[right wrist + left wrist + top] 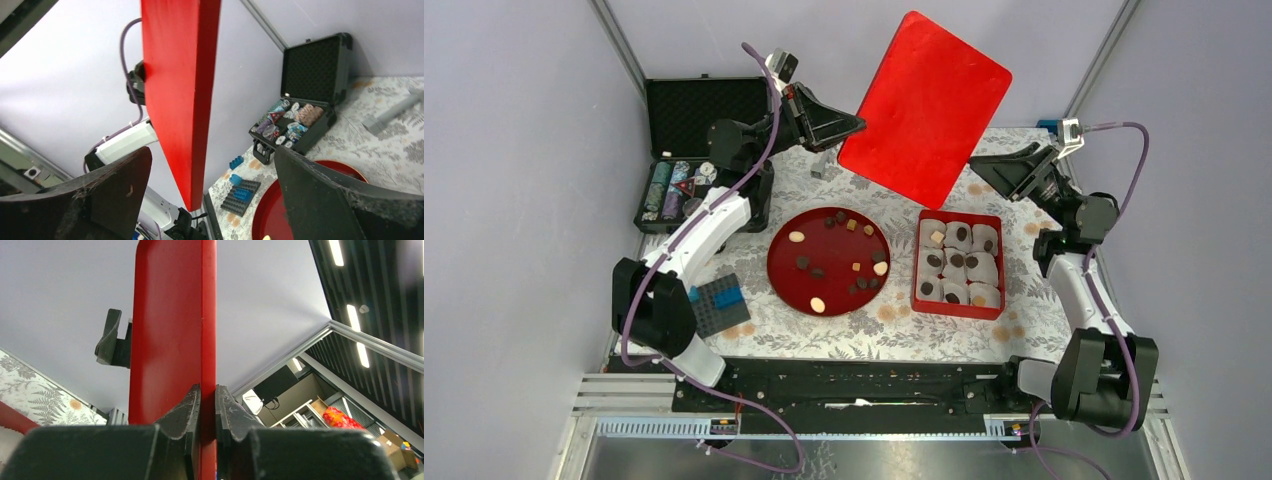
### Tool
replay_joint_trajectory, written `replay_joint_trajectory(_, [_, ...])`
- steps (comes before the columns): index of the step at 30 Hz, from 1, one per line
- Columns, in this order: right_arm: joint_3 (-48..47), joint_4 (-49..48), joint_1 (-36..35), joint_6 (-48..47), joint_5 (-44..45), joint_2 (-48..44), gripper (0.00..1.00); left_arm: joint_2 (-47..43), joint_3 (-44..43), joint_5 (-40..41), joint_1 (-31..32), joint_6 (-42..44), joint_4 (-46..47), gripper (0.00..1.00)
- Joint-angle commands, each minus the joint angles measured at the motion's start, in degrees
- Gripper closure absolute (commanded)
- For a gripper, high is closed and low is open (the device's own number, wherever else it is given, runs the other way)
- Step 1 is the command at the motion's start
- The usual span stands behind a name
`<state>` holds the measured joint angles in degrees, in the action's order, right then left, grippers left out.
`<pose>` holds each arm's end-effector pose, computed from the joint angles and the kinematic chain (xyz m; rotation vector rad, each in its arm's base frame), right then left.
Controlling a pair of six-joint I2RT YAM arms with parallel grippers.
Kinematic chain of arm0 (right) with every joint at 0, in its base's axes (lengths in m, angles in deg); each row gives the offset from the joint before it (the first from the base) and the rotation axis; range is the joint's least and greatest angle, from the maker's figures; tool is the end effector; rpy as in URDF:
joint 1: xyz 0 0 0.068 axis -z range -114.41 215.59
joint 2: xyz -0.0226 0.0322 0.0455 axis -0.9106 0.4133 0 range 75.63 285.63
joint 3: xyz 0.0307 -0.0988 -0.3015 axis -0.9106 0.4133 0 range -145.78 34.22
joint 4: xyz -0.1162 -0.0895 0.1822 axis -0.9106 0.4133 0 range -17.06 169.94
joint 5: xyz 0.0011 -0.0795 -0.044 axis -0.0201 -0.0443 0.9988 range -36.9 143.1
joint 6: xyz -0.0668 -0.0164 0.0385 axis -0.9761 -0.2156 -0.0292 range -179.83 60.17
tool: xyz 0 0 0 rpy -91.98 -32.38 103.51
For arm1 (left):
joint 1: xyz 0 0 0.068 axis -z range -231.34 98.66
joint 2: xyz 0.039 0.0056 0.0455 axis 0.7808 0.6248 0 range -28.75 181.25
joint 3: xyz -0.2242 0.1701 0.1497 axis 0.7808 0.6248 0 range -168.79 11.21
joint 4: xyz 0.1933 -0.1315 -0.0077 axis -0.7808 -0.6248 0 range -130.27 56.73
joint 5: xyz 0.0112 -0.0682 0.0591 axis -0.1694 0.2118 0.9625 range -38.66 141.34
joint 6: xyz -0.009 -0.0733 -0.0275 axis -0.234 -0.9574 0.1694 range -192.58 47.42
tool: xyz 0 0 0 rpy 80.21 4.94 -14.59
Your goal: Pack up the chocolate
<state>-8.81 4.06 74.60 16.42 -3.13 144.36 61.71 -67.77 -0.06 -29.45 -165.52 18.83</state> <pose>0.2148 0.0229 0.4405 -0.1897 1.2925 1.4177 0.2899 -0.1733 0.5164 0.2721 1.4291 -2.1023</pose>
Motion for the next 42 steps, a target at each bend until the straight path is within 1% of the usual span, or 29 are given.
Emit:
replay_joint_trajectory(1, [-4.39, -20.13, -0.13, 11.6, -3.06, 3.52, 0.01, -0.06, 0.82, 0.68, -0.12, -2.53, 8.36, 1.0])
replay_joint_trajectory(3, [-5.31, -22.94, -0.54, 13.79, -3.61, 4.78, 0.01, -0.05, 1.3, 0.76, -0.09, -1.8, 7.51, 1.0])
replay_joint_trajectory(7, [-5.55, -23.29, -2.22, 13.36, -2.43, 6.19, 0.01, -0.05, 1.83, 0.5, 0.11, -2.37, 8.35, 1.0])
replay_joint_trajectory(13, [-8.86, -24.55, -8.46, 13.09, 0.16, 9.5, 0.01, -1.06, 3.33, 0.65, 0.43, -1.07, 7.46, 1.0])
replay_joint_trajectory(16, [-9.67, -26.5, -10.53, 14.48, 2.58, 11.18, 0.13, -1.41, 3.87, 0.87, 0.38, 0.45, 5.8, 1.0])
replay_joint_trajectory(20, [-9.35, -27.11, -10.53, 16.83, 6.43, 13.07, 0.42, -1.47, 4.05, 0.87, 0.43, 0.49, 6.12, 1.0])
replay_joint_trajectory(22, [-8.54, -27.26, -10.57, 16.74, 7.54, 13.25, 0.53, -1.61, 4.59, 1.12, 0.43, 0.69, 6.44, 1.0])
replay_joint_trajectory(25, [-7.6, -27.21, -10.76, 16.48, 8.38, 12.85, 0.64, -1.33, 5.18, 1.51, 0.43, 0.64, 6.31, 1.0])
replay_joint_trajectory(26, [-7.34, -27.19, -10.77, 16.52, 8.6, 12.64, 0.7, -1.08, 5.28, 1.58, 0.39, 0.4, 6.46, 1.0])
replay_joint_trajectory(29, [-7.07, -27.19, -10.85, 16.88, 8.68, 12.34, 0.91, -0.24, 5.25, 1.63, 0.41, -0.2, 7.46, 1.0])
replay_joint_trajectory(30, [-7.18, -27.06, -10.85, 17.24, 8.52, 12.51, 0.94, -0.05, 5.25, 1.6, 0.43, -0.09, 7.53, 0.93])
replay_joint_trajectory(31, [-7.43, -26.39, -10.86, 17.64, 8.01, 12.74, 0.97, 0.1, 5.29, 1.52, 0.43, 0.14, 7.7, 0.77])
replay_joint_trajectory(33, [-8.05, -25.13, -10.83, 18.66, 6.8, 13.68, 1.0, 0.16, 5.43, 1.43, 0.24, 0.85, 7.27, 0.37])
replay_joint_trajectory(34, [-8.28, -24.68, -10.75, 19.09, 6.02, 14.04, 1.0, 0.12, 5.43, 1.25, 0.03, 1.54, 6.22, 0.25])
replay_joint_trajectory(35, [-8.44, -23.85, -10.59, 19.34, 5.05, 14.28, 1.0, -0.03, 5.46, 1.04, -0.25, 2.5, 4.6, 0.17])
replay_joint_trajectory(36, [-8.57, -22.15, -10.49, 19.2, 3.84, 14.4, 1.0, -0.4, 5.56, 0.92, -0.82, 3.66, 2.91, 0.11])
replay_joint_trajectory(37, [-8.69, -19.76, -10.05, 18.67, 2.28, 14.48, 1.0, -0.89, 5.66, 0.79, -1.48, 5.01, 0.68, 0.08])
replay_joint_trajectory(39, [-8.43, -11.38, -7.83, 16.09, -1.83, 13.95, 1.0, -2.56, 5.46, 0.9, -3.24, 10.28, -7.55, 0.06])
replay_joint_trajectory(41, [-7.18, -0.94, -4.21, 11.66, -5.72, 12.62, 1.0, -5.1, 4.23, 3.44, -4.95, 19.78, -22.82, 0.05])
replay_joint_trajectory(42, [-6.74, 7.37, -2.59, 7.66, -7.67, 11.54, 1.0, -6.43, 3.14, 6.09, -5.54, 25.31, -31.56, 0.04])
